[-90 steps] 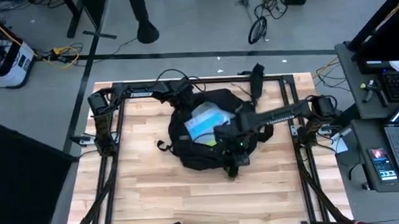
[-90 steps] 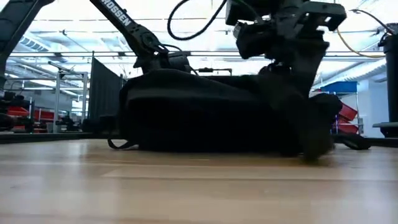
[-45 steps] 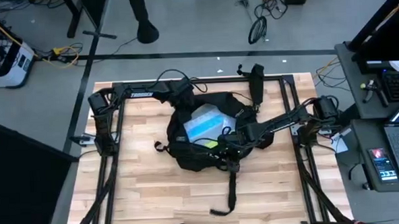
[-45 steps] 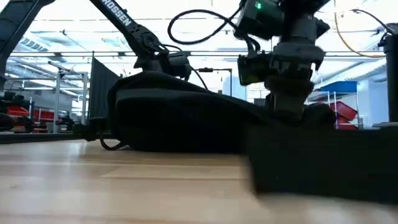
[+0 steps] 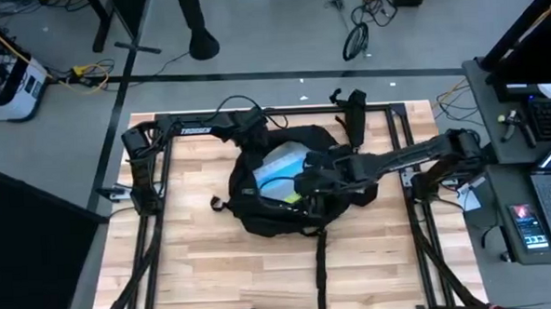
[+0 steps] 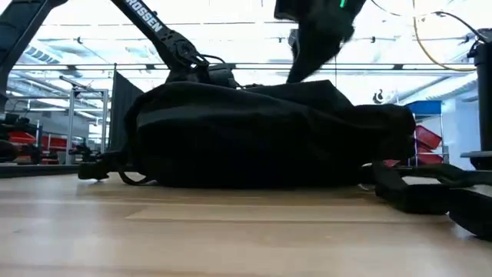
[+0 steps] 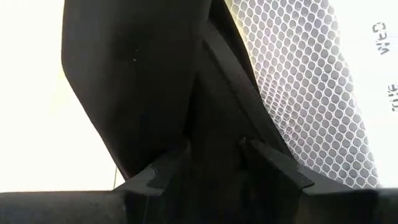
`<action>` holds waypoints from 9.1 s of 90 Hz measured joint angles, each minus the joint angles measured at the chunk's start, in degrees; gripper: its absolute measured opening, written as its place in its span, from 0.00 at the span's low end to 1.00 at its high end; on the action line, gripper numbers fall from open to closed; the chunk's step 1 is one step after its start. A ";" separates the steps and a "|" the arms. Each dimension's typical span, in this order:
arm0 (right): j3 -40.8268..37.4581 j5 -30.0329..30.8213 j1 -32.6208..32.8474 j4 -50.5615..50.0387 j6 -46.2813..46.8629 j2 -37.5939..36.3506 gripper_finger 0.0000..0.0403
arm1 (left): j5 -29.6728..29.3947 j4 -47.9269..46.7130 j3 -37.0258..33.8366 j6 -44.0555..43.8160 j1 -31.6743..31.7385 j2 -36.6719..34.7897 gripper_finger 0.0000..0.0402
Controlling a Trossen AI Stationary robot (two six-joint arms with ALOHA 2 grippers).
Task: Unpack backpack
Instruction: Remove the zip bag from the backpack
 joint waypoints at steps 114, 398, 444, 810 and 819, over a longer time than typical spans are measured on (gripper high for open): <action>-7.80 15.03 -4.50 19.00 -20.71 8.69 0.44 | -0.37 0.30 0.00 1.80 -2.87 -0.07 0.36; 11.35 4.94 -16.57 26.52 -4.18 3.28 0.44 | -0.15 -8.34 16.00 10.28 -13.14 -17.18 0.36; 11.58 -9.55 -16.09 39.88 -9.19 9.76 0.44 | -18.90 -28.30 20.07 5.13 -20.12 -17.64 0.36; 10.68 -17.94 -22.12 -13.79 -27.63 24.34 0.44 | -3.51 16.57 -9.09 -28.86 -23.42 -8.14 0.36; 10.84 -17.96 -22.47 -13.22 -27.43 24.34 0.44 | -3.58 6.96 -8.81 -29.21 -24.09 -8.57 0.36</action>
